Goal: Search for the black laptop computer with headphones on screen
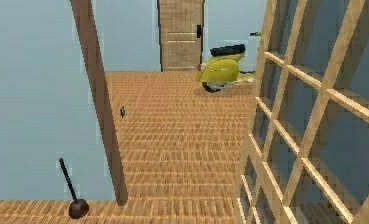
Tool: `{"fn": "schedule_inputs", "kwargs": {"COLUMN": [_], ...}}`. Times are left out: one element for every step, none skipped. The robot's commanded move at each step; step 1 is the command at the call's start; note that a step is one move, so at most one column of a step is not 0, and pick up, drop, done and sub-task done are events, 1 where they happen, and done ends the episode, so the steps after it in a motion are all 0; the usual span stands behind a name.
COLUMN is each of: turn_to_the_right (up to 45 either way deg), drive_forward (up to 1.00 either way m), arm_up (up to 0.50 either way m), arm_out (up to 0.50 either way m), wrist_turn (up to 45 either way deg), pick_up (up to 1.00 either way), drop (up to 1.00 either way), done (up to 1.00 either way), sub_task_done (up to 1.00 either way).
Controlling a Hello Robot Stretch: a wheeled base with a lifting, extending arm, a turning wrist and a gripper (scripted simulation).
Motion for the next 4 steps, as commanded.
{"fn": "schedule_inputs", "kwargs": {"turn_to_the_right": [0.0,0.0,33.0,0.0], "drive_forward": [1.00,0.20,0.00,0.45], "arm_up": [0.00,0.00,0.00,0.00], "arm_out": [0.00,0.00,0.00,0.00], "wrist_turn": [0.0,0.0,0.0,0.0], "pick_up": [0.00,0.00,0.00,0.00], "drop": [0.00,0.00,0.00,0.00], "done": [0.00,0.00,0.00,0.00], "sub_task_done": [0.00,0.00,0.00,0.00]}}
